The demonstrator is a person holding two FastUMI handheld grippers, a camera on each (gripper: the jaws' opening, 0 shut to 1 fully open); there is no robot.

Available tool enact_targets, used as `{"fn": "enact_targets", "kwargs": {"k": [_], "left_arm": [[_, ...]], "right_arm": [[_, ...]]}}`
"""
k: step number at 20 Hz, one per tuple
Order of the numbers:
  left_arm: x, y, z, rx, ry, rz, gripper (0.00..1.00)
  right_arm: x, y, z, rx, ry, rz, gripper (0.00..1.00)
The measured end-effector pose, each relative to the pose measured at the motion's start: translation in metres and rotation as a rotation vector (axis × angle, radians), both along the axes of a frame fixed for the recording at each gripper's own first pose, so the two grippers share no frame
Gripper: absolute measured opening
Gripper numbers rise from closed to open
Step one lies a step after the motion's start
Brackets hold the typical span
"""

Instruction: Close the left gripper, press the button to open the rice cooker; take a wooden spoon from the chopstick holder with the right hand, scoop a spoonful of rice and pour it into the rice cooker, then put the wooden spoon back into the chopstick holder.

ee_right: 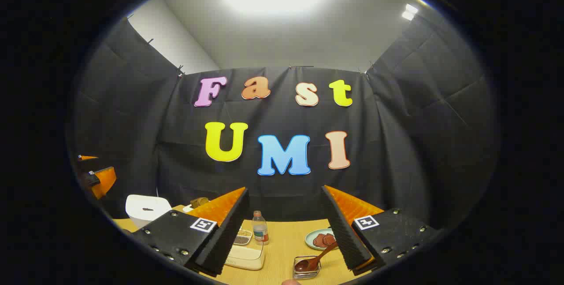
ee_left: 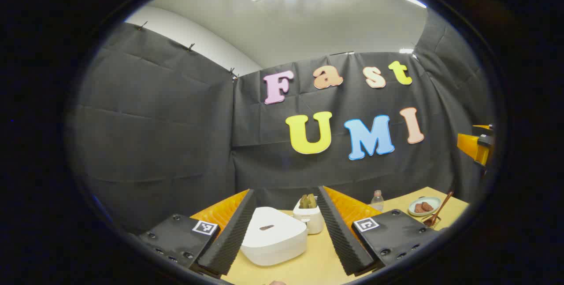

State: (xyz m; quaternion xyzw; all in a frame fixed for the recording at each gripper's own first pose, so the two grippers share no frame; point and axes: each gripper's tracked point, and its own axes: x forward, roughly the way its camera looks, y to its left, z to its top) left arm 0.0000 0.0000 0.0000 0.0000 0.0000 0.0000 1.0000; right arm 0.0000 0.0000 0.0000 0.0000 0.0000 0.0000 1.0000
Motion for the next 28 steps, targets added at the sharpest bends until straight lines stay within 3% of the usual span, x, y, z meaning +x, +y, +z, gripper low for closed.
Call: {"fn": "enact_targets", "kwargs": {"k": [6,7,8,17,24,25,26,28], "left_arm": [[-0.002,-0.012,0.006,0.002,-0.021,-0.012,0.96],[-0.001,-0.012,0.004,0.002,-0.019,-0.009,0.96],[0.000,-0.011,0.004,0.002,-0.017,-0.005,0.96],[0.004,-0.003,0.006,0.023,-0.029,0.031,0.96],[0.010,-0.009,-0.007,-0.055,-0.020,-0.002,0.96],[0.014,-0.007,-0.012,-0.058,-0.009,-0.005,0.91],[0.017,-0.003,-0.015,-0.061,-0.002,0.005,0.91],[0.020,0.000,-0.019,-0.085,0.015,-0.005,0.72]], "right_arm": [[0.000,-0.006,0.004,-0.019,-0.018,0.001,0.98],[0.001,-0.007,0.005,-0.024,-0.020,0.003,0.93],[0.001,-0.007,0.004,-0.026,-0.023,0.007,0.98],[0.007,-0.005,0.004,-0.026,-0.033,0.028,0.98],[0.004,-0.005,-0.001,-0.001,-0.020,0.003,0.98],[0.003,-0.005,0.000,-0.006,-0.023,-0.001,0.98],[0.002,-0.004,-0.001,-0.012,-0.025,-0.002,0.98],[0.000,-0.001,-0.005,-0.016,-0.024,-0.001,0.93]]}}
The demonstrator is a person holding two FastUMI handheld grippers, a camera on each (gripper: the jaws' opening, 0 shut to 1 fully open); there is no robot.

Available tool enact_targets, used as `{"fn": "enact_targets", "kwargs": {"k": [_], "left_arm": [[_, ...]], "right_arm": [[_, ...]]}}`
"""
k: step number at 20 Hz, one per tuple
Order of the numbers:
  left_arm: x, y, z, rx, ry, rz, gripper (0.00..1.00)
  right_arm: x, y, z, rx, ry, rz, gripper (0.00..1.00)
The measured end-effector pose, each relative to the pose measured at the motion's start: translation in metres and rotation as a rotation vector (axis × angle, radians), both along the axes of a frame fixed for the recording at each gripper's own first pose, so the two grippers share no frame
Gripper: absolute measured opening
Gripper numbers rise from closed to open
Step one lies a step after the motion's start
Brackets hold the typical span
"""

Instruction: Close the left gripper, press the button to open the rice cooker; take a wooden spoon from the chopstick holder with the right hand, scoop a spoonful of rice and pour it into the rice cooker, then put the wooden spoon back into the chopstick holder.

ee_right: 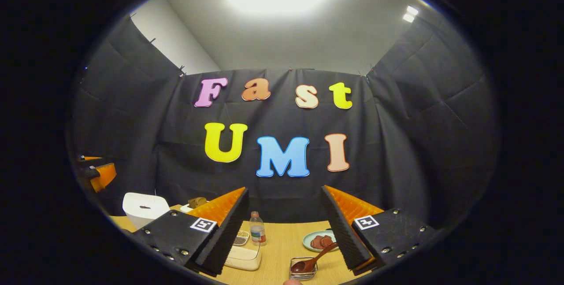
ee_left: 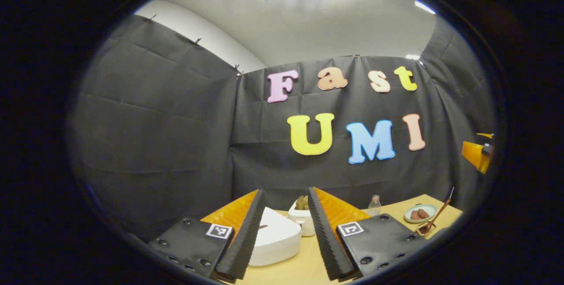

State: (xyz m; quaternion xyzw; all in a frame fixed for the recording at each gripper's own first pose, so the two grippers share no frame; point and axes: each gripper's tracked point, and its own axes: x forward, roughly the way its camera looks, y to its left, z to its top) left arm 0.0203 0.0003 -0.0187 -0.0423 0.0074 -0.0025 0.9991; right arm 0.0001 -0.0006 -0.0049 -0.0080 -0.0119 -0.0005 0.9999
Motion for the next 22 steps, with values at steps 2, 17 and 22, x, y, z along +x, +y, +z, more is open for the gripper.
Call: {"fn": "enact_targets", "kwargs": {"k": [2,17,22], "left_arm": [[0.006,0.010,-0.004,-0.021,0.003,-0.001,0.60],[0.109,0.065,-0.080,-0.072,0.104,-0.097,0.08],[0.158,0.082,-0.131,-0.103,0.190,-0.120,0.08]], "right_arm": [[-0.002,0.004,-0.004,0.006,0.013,0.001,0.98],[-0.009,0.016,-0.014,-0.004,0.042,-0.112,0.97],[-0.019,0.008,-0.018,-0.047,0.069,-0.202,0.97]]}}
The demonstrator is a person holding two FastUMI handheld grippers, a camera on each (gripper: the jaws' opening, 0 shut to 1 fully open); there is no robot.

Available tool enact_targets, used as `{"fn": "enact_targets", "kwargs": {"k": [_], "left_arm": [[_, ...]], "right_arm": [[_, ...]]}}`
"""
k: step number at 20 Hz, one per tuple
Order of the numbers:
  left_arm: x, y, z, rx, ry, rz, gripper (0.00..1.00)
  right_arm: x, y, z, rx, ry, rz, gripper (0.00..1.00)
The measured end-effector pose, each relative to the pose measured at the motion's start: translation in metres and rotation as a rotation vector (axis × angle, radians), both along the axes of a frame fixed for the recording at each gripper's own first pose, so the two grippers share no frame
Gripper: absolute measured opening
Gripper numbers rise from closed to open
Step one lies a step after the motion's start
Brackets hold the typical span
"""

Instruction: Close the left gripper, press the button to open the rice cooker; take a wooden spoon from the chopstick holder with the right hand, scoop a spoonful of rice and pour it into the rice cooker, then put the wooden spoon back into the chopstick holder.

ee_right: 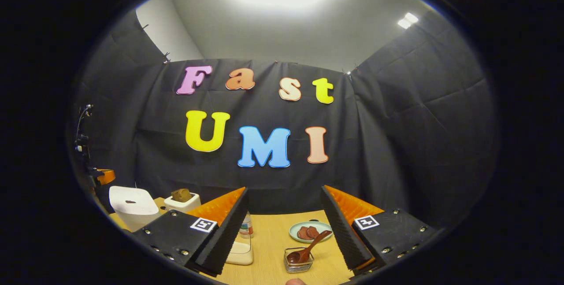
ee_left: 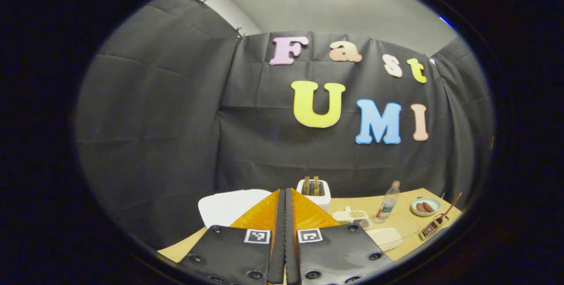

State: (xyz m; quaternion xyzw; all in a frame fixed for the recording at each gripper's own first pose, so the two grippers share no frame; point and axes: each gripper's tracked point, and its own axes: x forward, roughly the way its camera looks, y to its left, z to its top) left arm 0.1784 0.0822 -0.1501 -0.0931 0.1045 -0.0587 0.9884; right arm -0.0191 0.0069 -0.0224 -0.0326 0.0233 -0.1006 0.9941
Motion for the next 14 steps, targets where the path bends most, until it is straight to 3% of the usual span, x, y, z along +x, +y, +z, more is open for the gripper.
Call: {"fn": "enact_targets", "kwargs": {"k": [8,14], "left_arm": [[0.034,-0.008,-0.091,0.016,0.136,-0.052,0.09],[0.037,-0.008,-0.134,0.028,0.219,-0.043,0.09]], "right_arm": [[-0.019,-0.004,-0.003,-0.041,0.030,-0.097,0.98],[-0.024,-0.001,0.008,-0.084,0.007,-0.111,0.98]]}}
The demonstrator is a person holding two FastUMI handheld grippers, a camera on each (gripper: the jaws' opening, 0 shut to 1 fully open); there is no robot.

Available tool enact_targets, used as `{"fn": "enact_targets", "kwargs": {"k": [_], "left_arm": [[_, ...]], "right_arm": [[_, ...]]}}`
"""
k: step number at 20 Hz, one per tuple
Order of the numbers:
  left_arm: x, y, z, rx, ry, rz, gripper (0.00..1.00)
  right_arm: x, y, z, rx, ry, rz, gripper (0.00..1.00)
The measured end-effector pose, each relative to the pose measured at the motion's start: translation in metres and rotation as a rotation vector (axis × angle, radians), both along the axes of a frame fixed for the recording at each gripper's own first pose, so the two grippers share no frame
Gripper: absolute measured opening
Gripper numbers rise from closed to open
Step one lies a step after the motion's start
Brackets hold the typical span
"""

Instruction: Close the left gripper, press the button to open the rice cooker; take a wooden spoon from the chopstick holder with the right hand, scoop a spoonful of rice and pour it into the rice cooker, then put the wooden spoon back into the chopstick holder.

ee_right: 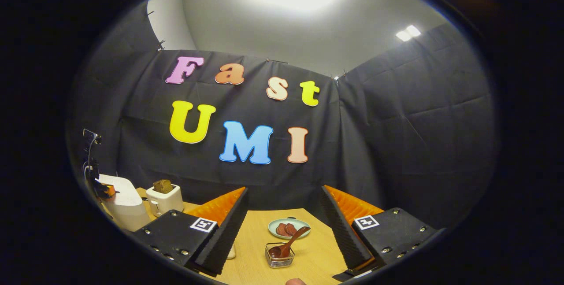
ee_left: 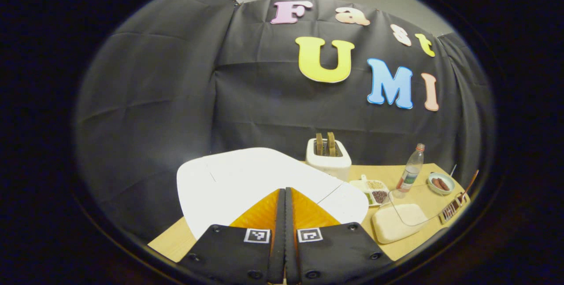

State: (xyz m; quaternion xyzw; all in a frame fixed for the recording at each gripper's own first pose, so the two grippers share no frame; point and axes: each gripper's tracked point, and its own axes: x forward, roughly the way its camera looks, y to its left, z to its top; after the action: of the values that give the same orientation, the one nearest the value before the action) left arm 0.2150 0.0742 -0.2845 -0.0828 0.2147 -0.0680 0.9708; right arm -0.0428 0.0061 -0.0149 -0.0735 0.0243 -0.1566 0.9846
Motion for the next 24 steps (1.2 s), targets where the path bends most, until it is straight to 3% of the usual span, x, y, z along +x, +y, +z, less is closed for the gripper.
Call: {"fn": "enact_targets", "kwargs": {"k": [2,3,5,8,10,15,17,22,23,24], "left_arm": [[-0.001,0.000,0.000,0.014,-0.014,-0.007,0.09],[0.003,-0.005,-0.005,0.033,-0.012,-0.021,0.09],[0.003,-0.008,-0.010,0.088,0.016,-0.047,0.09],[0.008,-0.004,0.004,0.066,0.009,-0.028,0.09],[0.005,0.001,0.016,0.100,-0.004,-0.015,0.09],[0.020,0.018,0.100,0.170,-0.173,0.059,0.09],[0.018,0.020,0.125,0.148,-0.195,0.086,0.08],[-0.022,0.009,0.204,0.152,-0.347,0.145,0.09],[-0.034,0.001,0.218,0.146,-0.370,0.149,0.10],[-0.045,-0.007,0.230,0.137,-0.391,0.144,0.22]], "right_arm": [[0.001,0.001,0.001,-0.003,-0.003,-0.001,0.98],[0.002,0.003,-0.001,-0.005,0.000,0.002,0.93],[0.003,0.005,-0.009,-0.006,0.022,0.015,0.98],[0.000,0.001,-0.007,-0.004,0.007,0.015,0.98],[0.004,-0.004,-0.008,-0.014,-0.006,0.027,0.98],[0.020,-0.018,-0.002,0.021,-0.032,0.074,0.95],[0.022,-0.023,-0.007,0.036,-0.031,0.091,0.95],[0.034,-0.045,-0.019,0.058,-0.023,0.120,0.95],[0.038,-0.050,-0.023,0.069,-0.018,0.125,0.95],[0.043,-0.056,-0.027,0.080,-0.011,0.129,0.95]]}}
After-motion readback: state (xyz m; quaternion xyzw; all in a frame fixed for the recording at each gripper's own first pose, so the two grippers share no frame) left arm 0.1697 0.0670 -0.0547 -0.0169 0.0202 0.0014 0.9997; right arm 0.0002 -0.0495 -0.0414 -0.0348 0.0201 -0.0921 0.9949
